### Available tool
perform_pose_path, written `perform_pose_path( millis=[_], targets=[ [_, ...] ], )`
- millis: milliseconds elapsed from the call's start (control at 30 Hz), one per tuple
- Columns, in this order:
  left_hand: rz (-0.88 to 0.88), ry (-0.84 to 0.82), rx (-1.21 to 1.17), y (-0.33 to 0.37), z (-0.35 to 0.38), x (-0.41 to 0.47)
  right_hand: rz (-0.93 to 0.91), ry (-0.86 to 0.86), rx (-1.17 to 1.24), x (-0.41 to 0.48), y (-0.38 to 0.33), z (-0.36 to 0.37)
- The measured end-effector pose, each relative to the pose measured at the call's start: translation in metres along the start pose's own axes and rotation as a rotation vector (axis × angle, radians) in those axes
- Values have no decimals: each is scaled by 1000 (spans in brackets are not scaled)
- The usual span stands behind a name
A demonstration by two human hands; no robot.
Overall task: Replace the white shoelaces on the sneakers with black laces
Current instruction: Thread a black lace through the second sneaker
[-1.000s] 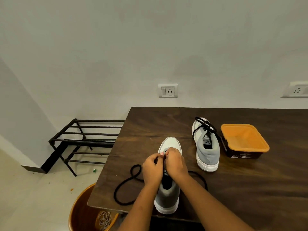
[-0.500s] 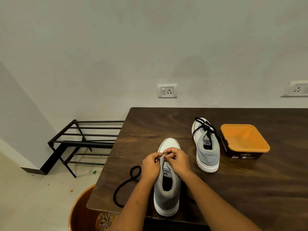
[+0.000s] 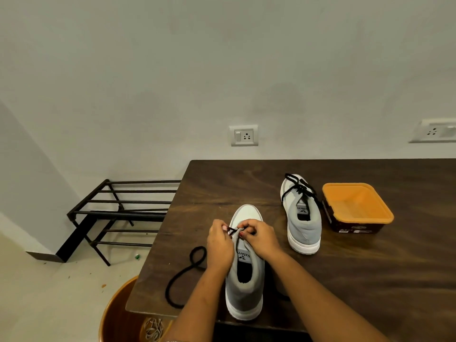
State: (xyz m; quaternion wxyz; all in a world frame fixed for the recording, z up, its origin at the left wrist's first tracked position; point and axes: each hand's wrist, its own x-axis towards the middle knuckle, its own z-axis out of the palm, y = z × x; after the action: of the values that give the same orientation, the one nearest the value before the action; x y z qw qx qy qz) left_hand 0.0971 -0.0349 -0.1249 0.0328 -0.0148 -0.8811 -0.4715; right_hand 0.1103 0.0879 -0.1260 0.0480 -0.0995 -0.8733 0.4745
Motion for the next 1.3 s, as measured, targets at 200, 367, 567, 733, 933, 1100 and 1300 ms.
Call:
perform_pose_path(
  millis=[200,367,567,733,933,1100,1300],
  targets=[
    [-445,85,-939,33,-30,19,2,-37,-19,0,3,-7],
    [-410,235,-1019,32,-97,44,11,-70,-56,0,3,-10],
    [-132,36,415,-41,-127,42,19,-66,-104,0,-3,-11],
    [61,-401,485,-32,-61,11,34,-67,-137,-2,-5,-10],
    [73,-394,292,8,-18,6,74,-84,-160,-4,-4,-10],
    [-217,-405,-270,19,-22,6,88,-83,-168,-3,-2,-10],
    [-502,136,-1567,52,-77,42,109,-89,-157,-1,3,-8]
  ],
)
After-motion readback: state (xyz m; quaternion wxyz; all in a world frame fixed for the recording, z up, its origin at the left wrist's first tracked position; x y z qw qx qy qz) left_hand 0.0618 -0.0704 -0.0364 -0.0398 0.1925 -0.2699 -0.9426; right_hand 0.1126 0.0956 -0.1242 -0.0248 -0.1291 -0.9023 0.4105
